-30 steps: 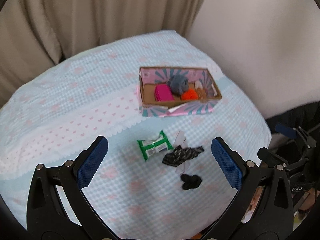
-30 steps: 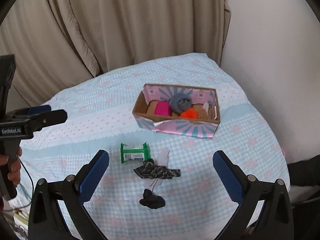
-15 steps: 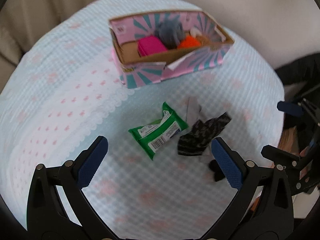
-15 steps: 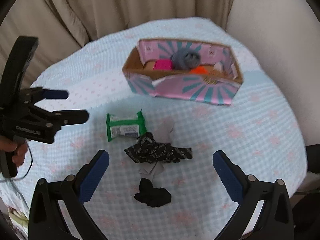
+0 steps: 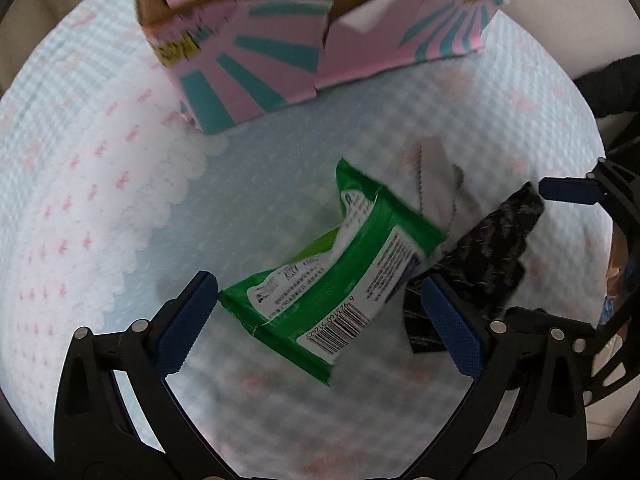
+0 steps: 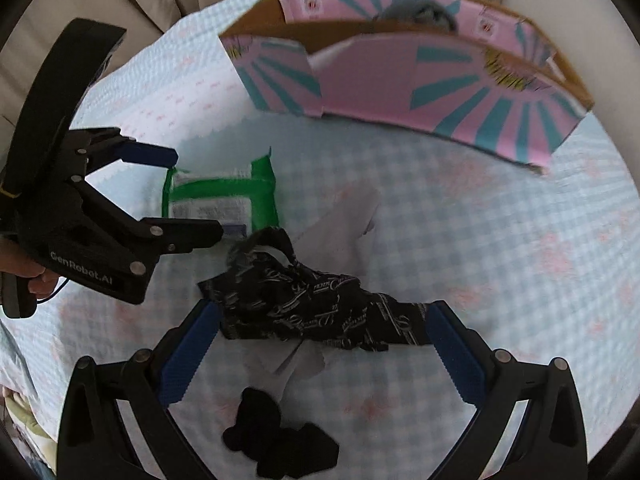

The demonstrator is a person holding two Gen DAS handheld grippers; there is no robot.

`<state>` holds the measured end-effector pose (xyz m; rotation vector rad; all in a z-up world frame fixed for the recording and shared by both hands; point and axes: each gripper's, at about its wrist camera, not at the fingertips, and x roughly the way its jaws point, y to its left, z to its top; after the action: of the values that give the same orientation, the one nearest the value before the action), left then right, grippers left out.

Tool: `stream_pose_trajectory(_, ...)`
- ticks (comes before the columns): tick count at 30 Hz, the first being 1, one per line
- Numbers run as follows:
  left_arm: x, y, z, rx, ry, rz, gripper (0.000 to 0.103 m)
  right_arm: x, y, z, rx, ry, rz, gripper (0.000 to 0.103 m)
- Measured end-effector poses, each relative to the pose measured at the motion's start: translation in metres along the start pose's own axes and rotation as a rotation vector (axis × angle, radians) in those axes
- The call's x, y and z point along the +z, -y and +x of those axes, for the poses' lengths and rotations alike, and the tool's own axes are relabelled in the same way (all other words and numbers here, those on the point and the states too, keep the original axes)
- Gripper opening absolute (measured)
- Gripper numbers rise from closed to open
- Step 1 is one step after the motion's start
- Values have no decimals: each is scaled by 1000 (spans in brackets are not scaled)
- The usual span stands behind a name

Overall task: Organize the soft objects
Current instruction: 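Withdraw both tools from the box toward the green wipes and black cloth, then grasp the green wipes pack with the left gripper while the right gripper grasps the black patterned cloth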

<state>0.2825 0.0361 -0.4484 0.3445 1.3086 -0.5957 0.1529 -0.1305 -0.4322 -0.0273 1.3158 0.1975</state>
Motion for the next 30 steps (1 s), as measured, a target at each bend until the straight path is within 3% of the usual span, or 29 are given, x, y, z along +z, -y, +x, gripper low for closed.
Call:
stream_pose_trajectory(7, 4, 5, 19, 16, -13, 34, 98, -3, -3, 30, 27, -50, -46, 85)
stream_pose_trajectory(13, 18, 14, 26, 10, -6, 79, 86, -4, -6, 33, 13, -47, -60, 70)
stream_pose_trajectory(16, 21, 21, 27, 9, 0, 105, 79, -5, -4, 32, 15, -41, -46, 62)
stream_pose_trajectory(18, 24, 24, 28, 13, 6, 115, 64, -6, -3, 31, 9, -42, -42, 55)
stream_pose_trajectory(21, 26, 23, 26, 9, 16, 106, 56, -5, 0, 28, 4, -40, -44, 47)
stream_pose_trajectory(30, 12, 20, -6, 24, 80, 45, 53, -2, -3, 11, -8, -12, -68, 37)
